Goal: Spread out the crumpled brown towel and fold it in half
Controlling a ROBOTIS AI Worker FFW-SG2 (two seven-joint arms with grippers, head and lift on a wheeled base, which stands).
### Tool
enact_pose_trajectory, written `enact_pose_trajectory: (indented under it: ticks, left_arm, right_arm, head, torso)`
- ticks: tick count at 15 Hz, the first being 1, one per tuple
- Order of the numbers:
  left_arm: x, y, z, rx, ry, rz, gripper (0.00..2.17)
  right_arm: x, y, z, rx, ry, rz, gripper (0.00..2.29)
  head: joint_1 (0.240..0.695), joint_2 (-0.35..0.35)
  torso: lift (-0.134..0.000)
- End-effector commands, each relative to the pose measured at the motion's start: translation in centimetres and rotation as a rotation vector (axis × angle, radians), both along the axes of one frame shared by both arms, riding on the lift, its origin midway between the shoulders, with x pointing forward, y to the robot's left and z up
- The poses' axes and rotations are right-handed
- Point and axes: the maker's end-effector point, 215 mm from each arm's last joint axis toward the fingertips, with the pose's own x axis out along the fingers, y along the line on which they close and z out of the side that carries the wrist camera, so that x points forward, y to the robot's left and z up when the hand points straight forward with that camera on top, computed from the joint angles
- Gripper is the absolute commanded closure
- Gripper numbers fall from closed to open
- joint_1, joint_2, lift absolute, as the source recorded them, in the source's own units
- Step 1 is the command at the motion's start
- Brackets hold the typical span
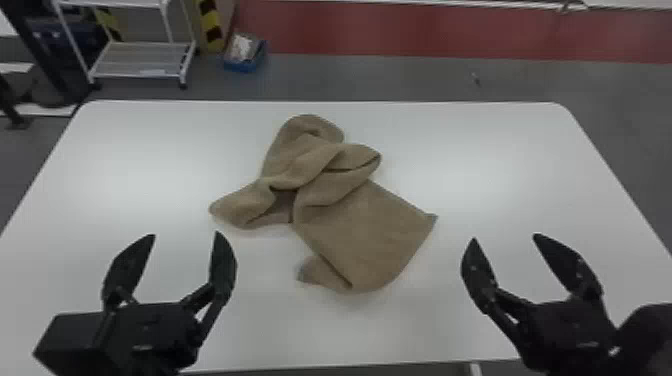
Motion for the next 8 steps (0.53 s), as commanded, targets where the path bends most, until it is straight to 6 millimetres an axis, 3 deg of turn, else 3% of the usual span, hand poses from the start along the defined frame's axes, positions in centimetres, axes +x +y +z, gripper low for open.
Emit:
enact_pose_trajectory:
  ticks: [1, 4, 8]
  left_arm:
    - [0.0, -0.1, 0.0, -0.002, -0.001, -0.002, 0.20]
    - [-0.3, 0.0, 0.1, -0.002, -0.006, -0.002, 0.20]
    - [-0.5, 0.2, 0.2, 0.001, -0.008, -0.001, 0.20]
  right_arm:
    - [0.0, 0.9, 0.0, -0.018, -0.002, 0.016, 0.17]
    - [0.3, 4.7, -1.0, -0.058, 0.028, 0.102, 0.17]
    - [0.7, 11.3, -4.3, -0.089, 0.127, 0.216, 0.17]
  head:
    - [0.695, -0.050]
    - [0.695, -0.035]
    - [0.695, 0.057]
  torso:
    - [-0.125]
    - [-0.125]
    - [-0.125]
